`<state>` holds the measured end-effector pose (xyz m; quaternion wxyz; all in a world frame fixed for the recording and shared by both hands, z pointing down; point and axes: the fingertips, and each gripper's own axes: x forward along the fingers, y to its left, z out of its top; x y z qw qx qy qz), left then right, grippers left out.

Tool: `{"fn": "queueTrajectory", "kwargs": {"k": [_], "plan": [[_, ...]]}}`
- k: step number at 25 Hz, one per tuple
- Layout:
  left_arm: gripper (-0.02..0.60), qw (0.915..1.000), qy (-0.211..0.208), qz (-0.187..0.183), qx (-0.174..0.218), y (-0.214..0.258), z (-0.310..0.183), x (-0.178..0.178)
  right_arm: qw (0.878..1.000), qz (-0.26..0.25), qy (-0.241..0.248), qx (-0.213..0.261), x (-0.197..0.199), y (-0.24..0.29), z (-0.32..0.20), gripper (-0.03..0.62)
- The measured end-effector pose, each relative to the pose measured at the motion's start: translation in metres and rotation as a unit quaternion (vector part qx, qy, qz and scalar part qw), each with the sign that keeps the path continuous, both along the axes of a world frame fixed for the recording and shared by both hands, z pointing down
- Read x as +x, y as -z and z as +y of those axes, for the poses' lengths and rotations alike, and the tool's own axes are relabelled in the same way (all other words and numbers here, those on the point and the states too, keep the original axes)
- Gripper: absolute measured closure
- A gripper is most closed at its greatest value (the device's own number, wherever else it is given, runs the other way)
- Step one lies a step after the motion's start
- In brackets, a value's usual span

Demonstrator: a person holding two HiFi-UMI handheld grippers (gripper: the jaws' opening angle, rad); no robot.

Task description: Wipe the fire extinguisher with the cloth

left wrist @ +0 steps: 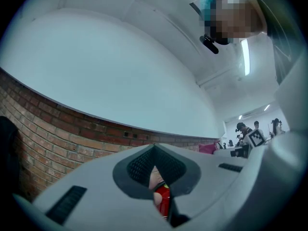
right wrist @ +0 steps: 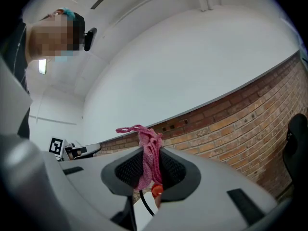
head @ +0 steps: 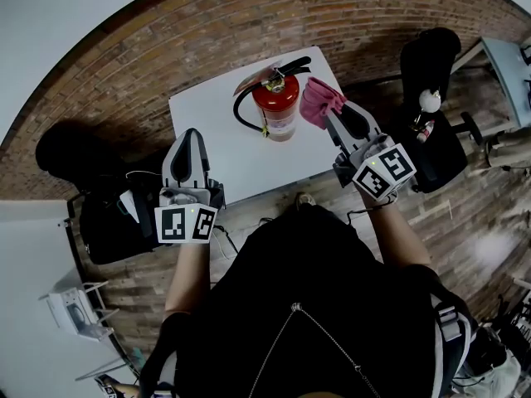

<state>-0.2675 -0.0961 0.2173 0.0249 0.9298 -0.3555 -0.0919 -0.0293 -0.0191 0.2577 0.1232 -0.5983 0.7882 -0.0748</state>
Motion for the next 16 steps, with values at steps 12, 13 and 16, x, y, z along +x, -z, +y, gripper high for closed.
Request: {"fn": "queueTrajectory", "kwargs": {"k": [12, 13, 16], "plan": [[0.575, 0.9999, 0.008, -0.003, -0.011, -0.008, -0.001, -0.004, 1.000, 0.017, 0.014, -0.012, -0.014, -0.006, -0.005, 0.500], [0.575, 0.9999, 0.008, -0.003, -0.011, -0.009, 0.000, -0.004, 1.000, 0.017, 0.015, -0.012, -0.014, -0.006, -0.005, 0.500], [0.574, 0.9999, 0.008, -0.004, -0.013, -0.009, 0.001, -0.004, 1.000, 0.017, 0.017, -0.014, -0.015, -0.005, -0.005, 0.500]]}}
